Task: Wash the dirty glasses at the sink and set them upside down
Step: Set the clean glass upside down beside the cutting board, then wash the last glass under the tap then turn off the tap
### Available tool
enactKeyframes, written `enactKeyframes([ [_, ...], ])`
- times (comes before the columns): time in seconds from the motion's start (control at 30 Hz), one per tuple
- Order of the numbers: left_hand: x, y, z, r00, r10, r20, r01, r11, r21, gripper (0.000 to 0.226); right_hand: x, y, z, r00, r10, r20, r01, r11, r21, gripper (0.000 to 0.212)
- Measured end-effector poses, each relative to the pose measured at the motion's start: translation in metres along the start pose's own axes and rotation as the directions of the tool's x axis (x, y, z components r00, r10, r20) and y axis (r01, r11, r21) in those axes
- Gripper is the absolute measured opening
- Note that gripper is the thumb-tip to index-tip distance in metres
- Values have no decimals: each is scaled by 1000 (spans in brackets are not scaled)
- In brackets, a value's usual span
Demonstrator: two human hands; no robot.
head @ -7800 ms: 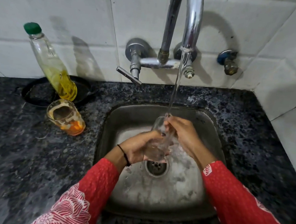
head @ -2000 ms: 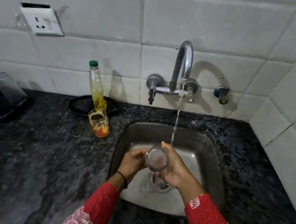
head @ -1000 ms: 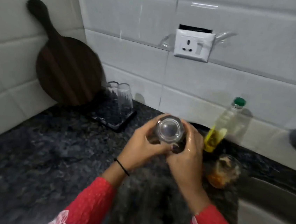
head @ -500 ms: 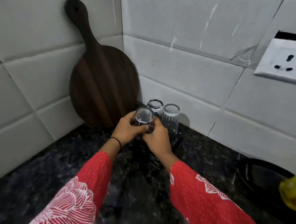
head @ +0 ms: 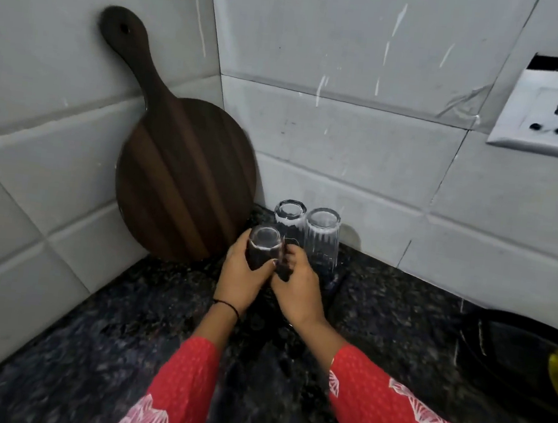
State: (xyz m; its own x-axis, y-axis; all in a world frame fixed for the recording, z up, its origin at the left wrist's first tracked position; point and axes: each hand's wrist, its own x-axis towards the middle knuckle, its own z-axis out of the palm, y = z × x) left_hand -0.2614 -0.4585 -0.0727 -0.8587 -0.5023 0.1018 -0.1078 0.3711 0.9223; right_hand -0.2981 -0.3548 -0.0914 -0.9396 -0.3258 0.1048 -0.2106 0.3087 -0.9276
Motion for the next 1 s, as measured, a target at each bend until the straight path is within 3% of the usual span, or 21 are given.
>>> enactKeyframes([
  [0.07,-20,18,8,986,30,-167,-17,997,74,59,-15,-13,-15,998,26,-52,-23,999,48,46],
  [0.13,-46,45,16,945,133,-299,-118,991,69,49,-38,-29,-43,994,14,-105,1,991,134,40],
  [0.2,-75,77,25,906,246,-344,-250,968,32,35,-67,-43,-82,983,-41,-181,81,973,215,34],
  [0.33,-150,147,56,867,431,-249,-472,872,-133,26,-149,-60,-170,900,-201,-388,300,930,214,31],
  [0.43,-215,185,92,839,522,-152,-544,805,-237,24,-217,-47,-237,758,-325,-565,423,905,47,29],
  [0.53,-269,198,133,868,497,-25,-465,792,-396,22,-277,-11,-301,566,-455,-688,372,885,-279,29],
  [0.6,-287,191,164,894,436,102,-351,824,-444,25,-304,19,-328,514,-393,-762,253,919,-303,35],
  [0.67,-296,177,200,895,322,309,-185,898,-398,45,-322,48,-346,537,-203,-819,116,979,-167,42],
  [0.77,-300,154,251,814,133,566,-5,975,-222,88,-334,82,-362,666,74,-742,-60,997,45,52],
  [0.87,-296,141,291,793,76,605,-1,992,-123,100,-333,100,-379,775,223,-592,-134,972,191,60],
  [1.0,-294,146,321,824,111,555,-21,986,-167,87,-326,122,-401,865,268,-424,-200,959,200,66],
])
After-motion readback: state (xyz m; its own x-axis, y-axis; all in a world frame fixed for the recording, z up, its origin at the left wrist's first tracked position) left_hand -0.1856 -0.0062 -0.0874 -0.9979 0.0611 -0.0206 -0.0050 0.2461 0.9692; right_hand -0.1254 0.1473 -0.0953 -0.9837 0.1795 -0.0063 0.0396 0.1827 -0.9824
